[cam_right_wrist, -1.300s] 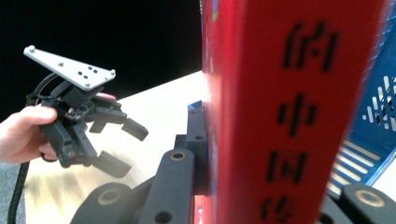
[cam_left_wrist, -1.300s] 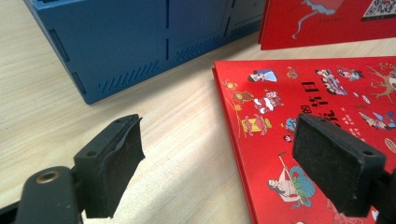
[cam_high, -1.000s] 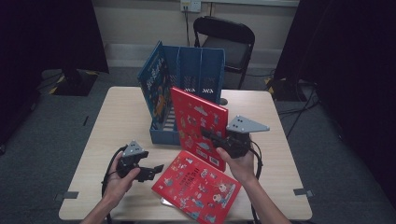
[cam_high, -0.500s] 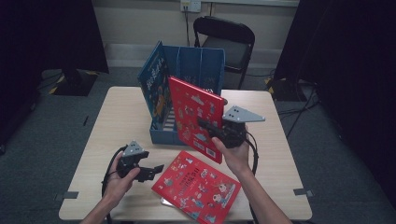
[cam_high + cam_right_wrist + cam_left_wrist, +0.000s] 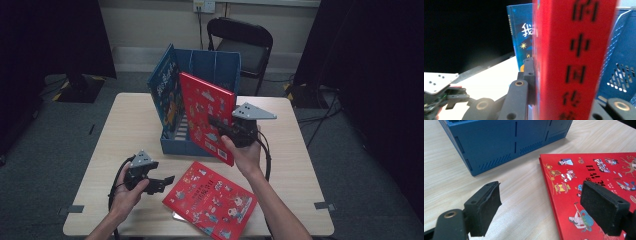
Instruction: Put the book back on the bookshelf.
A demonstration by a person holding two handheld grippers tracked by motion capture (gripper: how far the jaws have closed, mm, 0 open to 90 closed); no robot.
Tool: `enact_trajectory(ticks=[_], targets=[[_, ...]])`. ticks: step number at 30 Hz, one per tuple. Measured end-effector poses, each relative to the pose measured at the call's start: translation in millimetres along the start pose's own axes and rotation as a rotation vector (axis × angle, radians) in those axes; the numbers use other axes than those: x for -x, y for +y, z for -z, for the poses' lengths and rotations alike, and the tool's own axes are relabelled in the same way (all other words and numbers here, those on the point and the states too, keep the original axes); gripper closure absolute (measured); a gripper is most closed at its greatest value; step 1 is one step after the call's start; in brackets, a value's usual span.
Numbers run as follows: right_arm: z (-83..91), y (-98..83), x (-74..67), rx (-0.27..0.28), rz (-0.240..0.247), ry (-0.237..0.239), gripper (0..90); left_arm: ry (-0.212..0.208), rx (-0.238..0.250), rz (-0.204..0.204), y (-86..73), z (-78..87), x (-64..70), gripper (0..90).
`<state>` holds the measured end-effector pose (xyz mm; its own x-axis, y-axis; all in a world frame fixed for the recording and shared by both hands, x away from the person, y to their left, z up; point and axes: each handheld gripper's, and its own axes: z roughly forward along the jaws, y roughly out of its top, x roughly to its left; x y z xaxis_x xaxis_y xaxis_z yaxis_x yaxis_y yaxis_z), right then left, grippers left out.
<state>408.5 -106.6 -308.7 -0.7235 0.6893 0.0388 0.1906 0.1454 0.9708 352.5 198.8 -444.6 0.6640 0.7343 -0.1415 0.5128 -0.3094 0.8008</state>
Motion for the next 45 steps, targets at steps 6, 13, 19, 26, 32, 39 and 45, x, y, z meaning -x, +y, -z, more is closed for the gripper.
enact_trajectory(ticks=[6, 13, 19, 26, 32, 39, 45], targets=[[-8.8, 4.2, 4.1, 0.004, -0.019, -0.032, 80.6, -0.003, -0.001, -0.001, -0.1, -0.9, 0.5, 16.2], [-20.1, 9.6, 9.0, -0.006, -0.038, -0.082, 80.6, -0.002, 0.0, 0.003, 0.0, -0.7, 0.2, 16.3], [-30.2, 12.5, 10.5, 0.009, -0.053, -0.127, 80.6, -0.001, -0.001, 0.007, -0.2, -1.0, 0.5, 16.3], [-44.8, 14.5, 13.1, 0.008, -0.061, -0.209, 80.6, -0.006, -0.003, 0.003, -0.5, -1.0, 1.2, 16.4], [-62.4, 10.6, 18.8, -0.012, -0.072, -0.254, 80.6, -0.006, -0.008, 0.002, -0.7, -2.1, 0.7, 16.5], [-76.9, 10.8, 23.3, -0.023, -0.085, -0.299, 80.6, -0.009, -0.014, -0.01, -0.8, -2.5, 1.1, 16.8], [-90.7, 12.9, 26.1, -0.034, -0.078, -0.323, 80.6, -0.024, -0.006, -0.017, -0.9, -2.2, 2.2, 16.8]])
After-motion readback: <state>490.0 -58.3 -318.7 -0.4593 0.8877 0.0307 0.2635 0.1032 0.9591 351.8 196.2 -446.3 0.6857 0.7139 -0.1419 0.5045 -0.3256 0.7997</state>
